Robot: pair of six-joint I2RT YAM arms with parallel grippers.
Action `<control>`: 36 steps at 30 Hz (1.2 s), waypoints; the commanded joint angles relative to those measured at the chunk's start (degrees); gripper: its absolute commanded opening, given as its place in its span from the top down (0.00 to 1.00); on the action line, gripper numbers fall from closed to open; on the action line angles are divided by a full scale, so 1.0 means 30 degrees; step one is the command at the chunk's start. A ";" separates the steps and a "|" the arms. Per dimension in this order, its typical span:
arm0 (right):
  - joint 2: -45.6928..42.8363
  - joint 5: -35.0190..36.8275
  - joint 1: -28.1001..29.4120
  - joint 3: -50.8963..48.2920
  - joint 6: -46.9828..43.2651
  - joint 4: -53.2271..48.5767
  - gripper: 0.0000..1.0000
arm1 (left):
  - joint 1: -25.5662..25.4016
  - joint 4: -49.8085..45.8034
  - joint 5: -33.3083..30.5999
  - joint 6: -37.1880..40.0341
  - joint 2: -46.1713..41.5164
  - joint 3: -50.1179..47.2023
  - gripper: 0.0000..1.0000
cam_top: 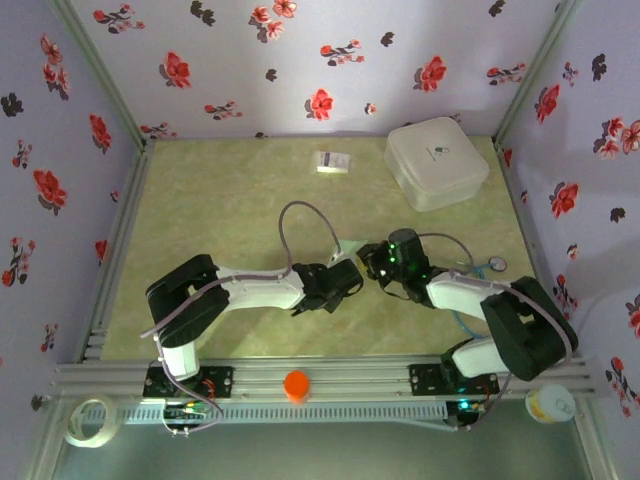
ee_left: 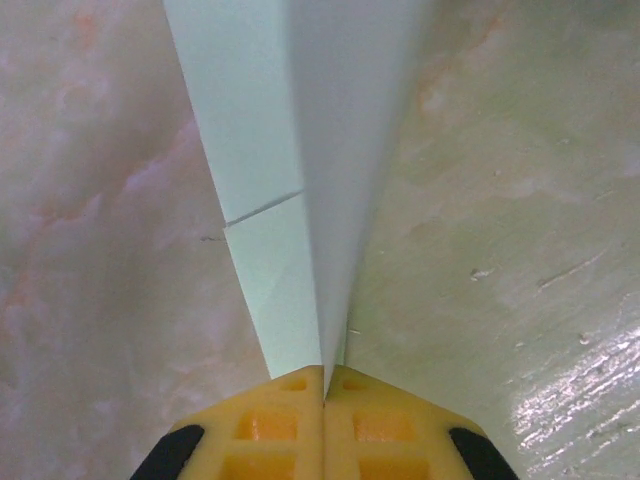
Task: Fold a paper plane with a square sheet of paper (pick it up from the middle)
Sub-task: Fold the wing for the fifth time at the center of the table.
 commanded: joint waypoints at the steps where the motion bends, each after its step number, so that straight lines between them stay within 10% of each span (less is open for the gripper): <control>1: -0.1670 0.0797 -0.0643 0.0468 -0.1873 -0.3267 0.62 | 0.0535 0.0968 0.1958 -0.0238 -0.0846 -0.0768 1.00; 9: -0.5482 0.2551 -0.2139 0.0899 -0.4663 -0.8650 0.50 | 0.2245 0.3503 0.7648 -0.0604 -0.1446 -0.2242 1.00; 16: -0.5114 0.0407 -0.2205 0.0690 -0.5653 -0.6331 0.50 | 0.4000 0.5613 1.2791 -0.1486 -0.0666 -0.2809 1.00; 36: -0.0058 -0.3046 -0.0352 0.1017 -0.8144 -0.1833 0.83 | 0.6410 0.9531 1.9365 -0.4859 0.1756 -0.3331 1.00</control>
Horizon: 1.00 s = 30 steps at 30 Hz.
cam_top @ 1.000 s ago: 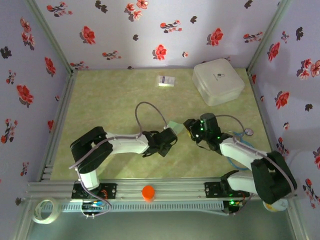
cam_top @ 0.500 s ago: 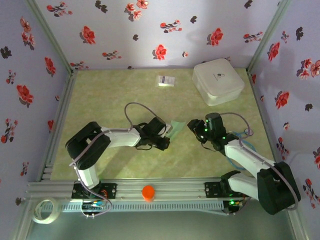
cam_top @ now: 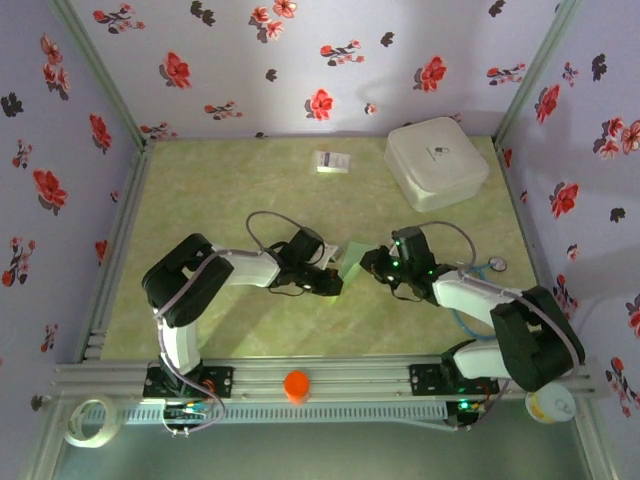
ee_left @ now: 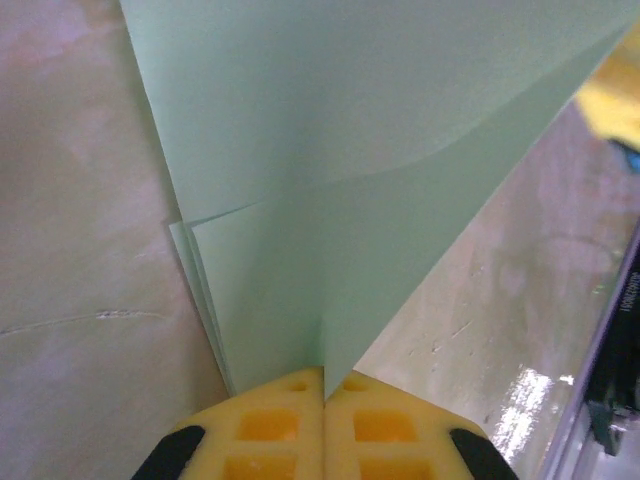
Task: Fold a paper plane with a square sheet of paper (pick it up from the middle)
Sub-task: Fold the wing for the fifth time at the center of the table.
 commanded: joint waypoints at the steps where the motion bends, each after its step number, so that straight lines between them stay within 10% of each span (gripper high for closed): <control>1: 0.0571 -0.0900 0.0325 0.0492 -0.0596 0.1380 0.83 | 0.0395 0.0728 0.1440 -0.1237 0.0717 -0.0217 1.00; 30: 0.4452 -0.1945 -0.0438 0.1653 -0.0744 0.3268 0.91 | 0.1456 0.3498 0.3743 -0.5258 0.2052 -0.0381 1.00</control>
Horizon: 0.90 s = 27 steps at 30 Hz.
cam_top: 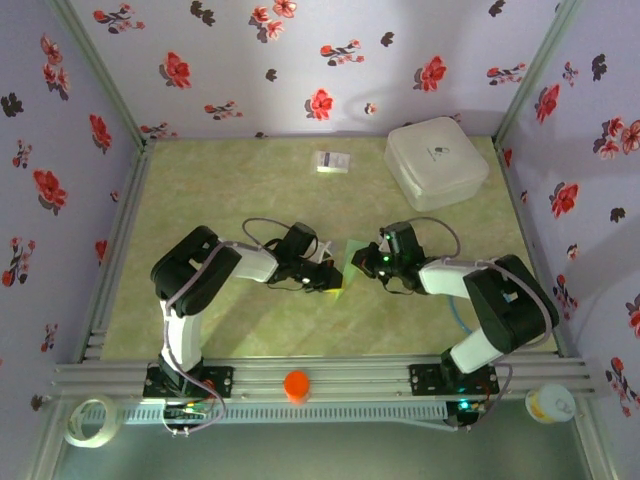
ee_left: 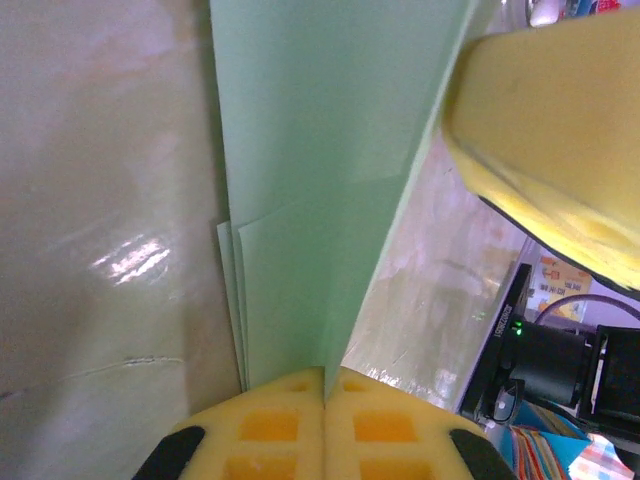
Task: Fold a paper plane with a square sheet of paper (pick it up from the middle)
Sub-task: Fold the wing for the fifth time at the center of the table.
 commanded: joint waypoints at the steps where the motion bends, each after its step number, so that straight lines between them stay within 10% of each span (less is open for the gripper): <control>1: 0.0369 -0.0422 -0.0262 0.0432 -0.0327 0.0558 0.91 | 0.0262 0.1021 0.0196 -0.0638 0.0564 -0.0402 1.00; 27: 0.0558 -0.2190 -0.0484 0.0154 -0.0497 0.0831 0.91 | 0.0884 0.0398 0.0545 -0.1070 0.1373 -0.0239 1.00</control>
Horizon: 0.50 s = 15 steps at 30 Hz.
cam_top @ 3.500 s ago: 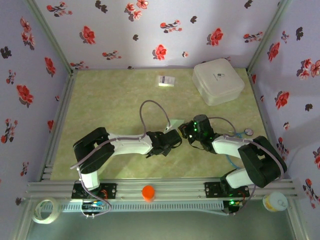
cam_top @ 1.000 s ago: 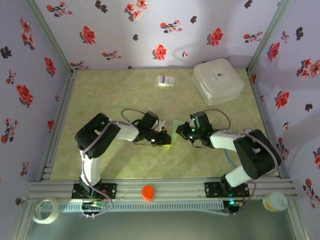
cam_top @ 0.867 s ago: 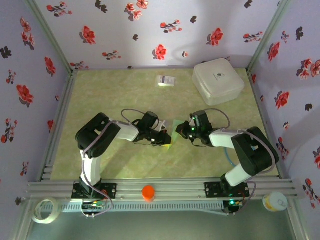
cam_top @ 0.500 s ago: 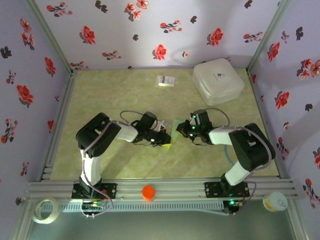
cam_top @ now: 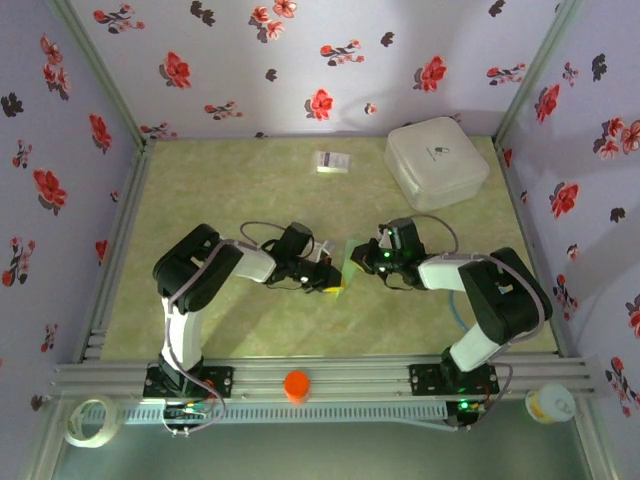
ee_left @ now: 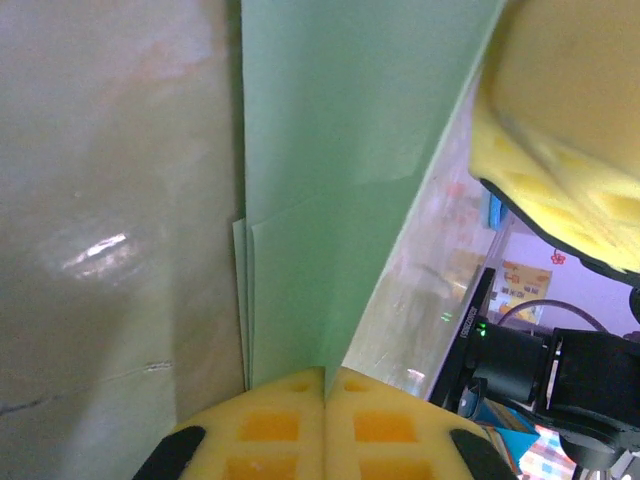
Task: Fold a paper plane with a square sheet of paper (pick it up from the middle)
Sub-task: Fold the wing for the fifth time at the center of the table.
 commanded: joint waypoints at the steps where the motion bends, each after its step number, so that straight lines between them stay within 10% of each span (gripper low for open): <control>1: -0.0110 -0.0456 0.0136 -0.0201 -0.0538 -0.0213 0.91 | 0.0330 -0.1135 -0.0619 0.0332 0.0931 0.0165 1.00; 15: 0.1651 0.0498 0.0005 0.0546 -0.0584 -0.0107 0.93 | 0.0507 -0.1496 -0.0589 0.0312 0.1052 0.0065 1.00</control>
